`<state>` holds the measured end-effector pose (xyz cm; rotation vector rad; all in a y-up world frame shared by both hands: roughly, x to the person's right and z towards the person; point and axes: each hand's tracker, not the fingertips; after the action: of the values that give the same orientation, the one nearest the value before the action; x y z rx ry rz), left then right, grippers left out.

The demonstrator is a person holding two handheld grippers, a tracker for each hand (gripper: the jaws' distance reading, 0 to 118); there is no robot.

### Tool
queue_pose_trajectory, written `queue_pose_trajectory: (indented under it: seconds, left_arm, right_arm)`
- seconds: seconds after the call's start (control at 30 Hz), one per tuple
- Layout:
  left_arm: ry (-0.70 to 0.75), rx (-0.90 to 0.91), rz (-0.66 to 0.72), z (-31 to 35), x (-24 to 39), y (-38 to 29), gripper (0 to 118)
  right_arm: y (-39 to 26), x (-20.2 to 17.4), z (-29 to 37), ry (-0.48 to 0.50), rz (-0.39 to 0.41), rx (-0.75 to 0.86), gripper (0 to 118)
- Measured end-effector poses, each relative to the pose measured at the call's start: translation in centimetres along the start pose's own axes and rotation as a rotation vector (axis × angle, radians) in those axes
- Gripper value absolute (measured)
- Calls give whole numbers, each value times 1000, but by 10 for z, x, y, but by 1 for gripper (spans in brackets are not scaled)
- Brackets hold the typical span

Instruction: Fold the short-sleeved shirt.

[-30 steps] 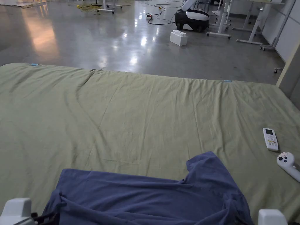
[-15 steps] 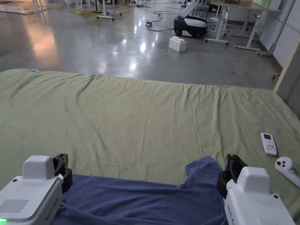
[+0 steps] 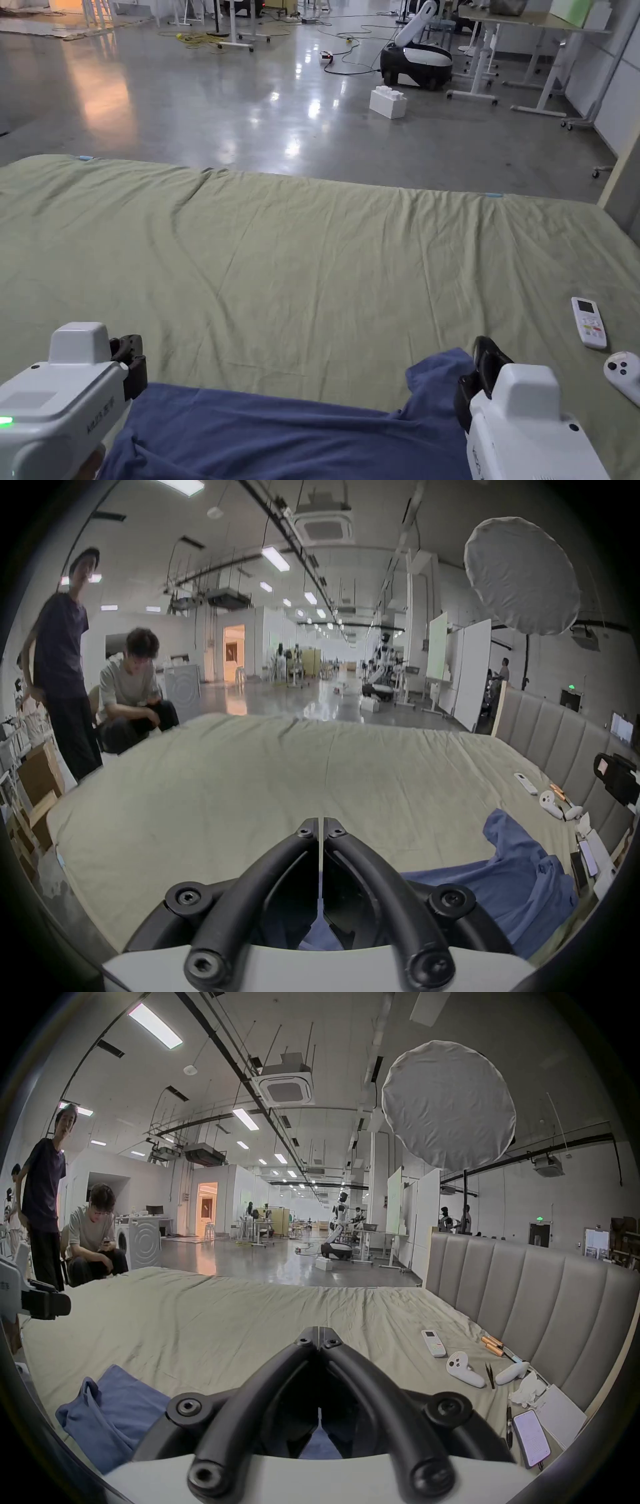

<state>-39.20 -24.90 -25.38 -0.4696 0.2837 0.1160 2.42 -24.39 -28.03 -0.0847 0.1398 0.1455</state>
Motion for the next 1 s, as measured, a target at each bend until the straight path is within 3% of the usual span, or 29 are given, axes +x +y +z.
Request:
queue_pose_trajectory:
  seconds: [0.27,0.33,0.4,0.47,0.67,0.8,0.97,1.0]
  left_arm:
    - [-41,-397,17,-119,-34,2,5]
    - [-29,-468,16,-143,-38,0,25]
    - [-28,-547,40,-167,-42,-5,54]
    - [-33,-593,56,-184,-45,-9,64]
    - [-10,-684,-19,-213,-37,-32,65]
    - [2,-634,-102,-202,-18,-30,62]
    - [-46,-605,-187,-192,0,-37,11]
    - [-40,-604,-188,-190,1,-38,8]
  right_arm:
    - [-25,11,-16,-13,-2,-113,1]
    - [-32,13,-18,-15,4,-139,1]
    - [-39,17,-22,-18,9,-172,1]
    - [-47,19,-23,-21,11,-199,1]
    - [-68,29,-26,-38,16,-269,1]
    - [-79,37,-29,-49,-1,-315,1]
    - [-84,55,-46,-54,-43,-400,1]
    - [-85,62,-54,-49,-67,-426,1]
